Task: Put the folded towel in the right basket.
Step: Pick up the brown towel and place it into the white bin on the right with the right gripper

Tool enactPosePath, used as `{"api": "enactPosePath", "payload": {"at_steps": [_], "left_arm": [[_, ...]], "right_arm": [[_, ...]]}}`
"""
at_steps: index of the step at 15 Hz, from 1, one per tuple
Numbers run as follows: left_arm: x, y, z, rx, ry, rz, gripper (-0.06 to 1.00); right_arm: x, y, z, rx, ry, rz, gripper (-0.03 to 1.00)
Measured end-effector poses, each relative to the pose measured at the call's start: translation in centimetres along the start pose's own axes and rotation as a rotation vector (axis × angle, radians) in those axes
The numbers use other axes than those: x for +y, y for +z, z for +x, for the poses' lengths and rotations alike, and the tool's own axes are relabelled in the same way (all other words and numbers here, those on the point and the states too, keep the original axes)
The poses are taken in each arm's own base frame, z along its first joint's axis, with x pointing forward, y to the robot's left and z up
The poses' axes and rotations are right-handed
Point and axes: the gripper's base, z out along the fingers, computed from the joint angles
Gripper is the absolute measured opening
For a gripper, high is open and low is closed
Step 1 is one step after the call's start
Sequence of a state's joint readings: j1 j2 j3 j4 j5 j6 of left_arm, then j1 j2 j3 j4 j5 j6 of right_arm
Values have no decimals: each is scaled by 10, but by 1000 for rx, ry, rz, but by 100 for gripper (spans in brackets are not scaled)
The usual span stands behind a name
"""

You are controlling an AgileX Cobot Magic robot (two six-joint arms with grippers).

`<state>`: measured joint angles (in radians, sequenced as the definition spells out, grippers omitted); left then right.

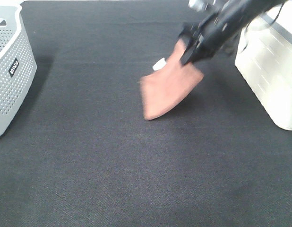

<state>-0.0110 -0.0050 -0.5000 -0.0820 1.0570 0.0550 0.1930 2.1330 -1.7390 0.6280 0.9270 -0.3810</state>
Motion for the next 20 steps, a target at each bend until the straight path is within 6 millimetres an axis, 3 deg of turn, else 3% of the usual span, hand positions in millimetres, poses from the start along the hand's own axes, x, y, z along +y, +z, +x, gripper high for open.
{"api": "enactPosePath", "payload": {"at_steps": [2,3,6,7,12,15,18,20], "left_arm": [[0,0,0,0,0,0,88],[0,0,0,0,0,0,88],[0,0,0,0,0,0,88],[0,0,0,0,0,0,88],[0,0,0,0,0,0,88],[0,0,0,0,0,0,88],[0,0,0,0,0,0,88],[0,0,0,0,0,0,88]], "right_arm": [[15,-38,-4,-34,-65,59,0],[28,-72,-6,-83,-109,113,0],[48,-134,-3,-183,-126,246,0],[48,-134,-3,-183,-126,246,0],[60,-213,-5,-349,-144,486,0],[35,-251,-12,-443,-71,544,0],[-10,-277,-5,-476,57,602,0],[-53,-286,1,-484,193,592,0]]}}
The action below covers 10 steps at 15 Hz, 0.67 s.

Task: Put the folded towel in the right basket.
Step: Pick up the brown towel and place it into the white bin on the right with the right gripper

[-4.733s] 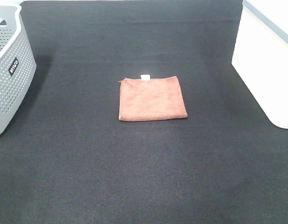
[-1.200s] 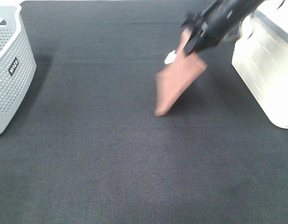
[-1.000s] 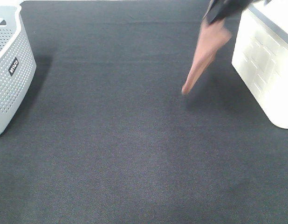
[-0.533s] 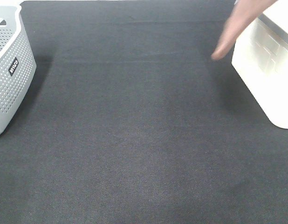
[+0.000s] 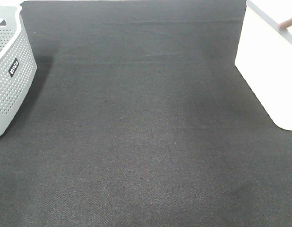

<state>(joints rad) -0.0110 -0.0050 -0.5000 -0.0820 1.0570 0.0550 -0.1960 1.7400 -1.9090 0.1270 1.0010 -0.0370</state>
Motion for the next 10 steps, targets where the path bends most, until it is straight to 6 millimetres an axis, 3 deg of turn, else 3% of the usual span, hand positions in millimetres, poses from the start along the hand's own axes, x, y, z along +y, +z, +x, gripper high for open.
{"api": "enactPosePath", "payload": {"at_steps": [3,5,6,7,8,10], "left_arm": [[0,0,0,0,0,0,88],[0,0,0,0,0,0,88],[0,0,0,0,0,0,88],[0,0,0,0,0,0,88],[0,0,0,0,0,0,88],[0,0,0,0,0,0,88]], "right_arm": [[-30,46,10,89,123,-20,0],[-34,74,19,148,148,-26,0],[-34,74,19,148,148,-26,0],[-38,97,29,208,201,-19,10],[-38,97,29,208,201,-19,10],[-41,109,37,263,221,-2,40]]}}
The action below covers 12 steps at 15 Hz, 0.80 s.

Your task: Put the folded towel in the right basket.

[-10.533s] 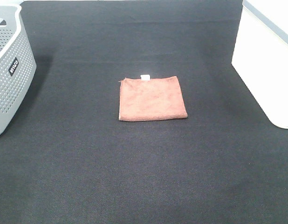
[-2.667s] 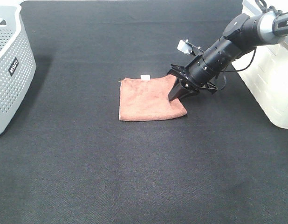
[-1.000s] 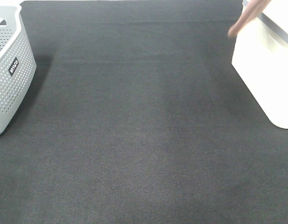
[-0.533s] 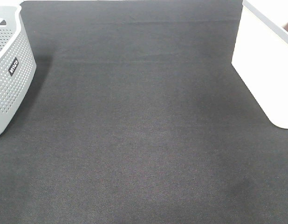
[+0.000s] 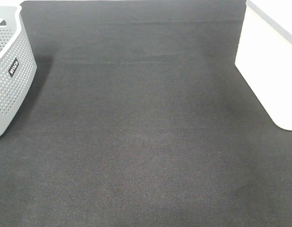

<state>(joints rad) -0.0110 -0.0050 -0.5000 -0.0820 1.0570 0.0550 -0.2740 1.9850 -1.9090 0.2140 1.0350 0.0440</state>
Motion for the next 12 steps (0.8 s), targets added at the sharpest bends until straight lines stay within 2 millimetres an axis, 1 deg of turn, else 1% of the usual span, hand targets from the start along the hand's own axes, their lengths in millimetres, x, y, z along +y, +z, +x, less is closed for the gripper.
{"api": "enactPosePath", "payload": {"at_steps": [1,2,3,5,7,8,9,12], "left_arm": [[0,0,0,0,0,0,88],[0,0,0,0,0,0,88],[0,0,0,0,0,0,88],[0,0,0,0,0,0,88],[0,0,0,0,0,0,88],[0,0,0,0,0,0,88],[0,0,0,0,0,0,88],[0,0,0,0,0,0,88]], "right_arm": [[0,0,1,8,0,1,51],[0,0,1,15,0,2,58],[0,0,2,17,1,1,62],[4,-5,3,32,15,-35,64],[16,-18,5,32,-15,-82,65],[34,-29,9,25,-85,-103,65],[48,-36,13,22,-140,-111,65],[95,-59,33,46,-284,-134,65]]}}
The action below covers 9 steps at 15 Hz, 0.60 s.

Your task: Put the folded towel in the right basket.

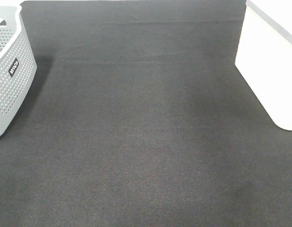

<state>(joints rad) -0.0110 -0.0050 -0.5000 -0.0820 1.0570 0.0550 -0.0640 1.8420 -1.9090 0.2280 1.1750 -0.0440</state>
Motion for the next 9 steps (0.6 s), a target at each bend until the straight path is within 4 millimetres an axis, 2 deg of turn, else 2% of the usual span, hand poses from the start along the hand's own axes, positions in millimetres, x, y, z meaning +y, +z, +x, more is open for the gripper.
{"api": "enactPosePath", "payload": {"at_steps": [3,5,6,9], "left_arm": [[0,0,0,0,0,0,88],[0,0,0,0,0,0,88],[0,0,0,0,0,0,88],[0,0,0,0,0,0,88]], "right_arm": [[40,-14,9,14,-94,-17,65],[59,-26,25,23,-143,-1,65],[61,-31,35,38,-142,10,65],[50,-46,81,105,-128,69,65]]}}
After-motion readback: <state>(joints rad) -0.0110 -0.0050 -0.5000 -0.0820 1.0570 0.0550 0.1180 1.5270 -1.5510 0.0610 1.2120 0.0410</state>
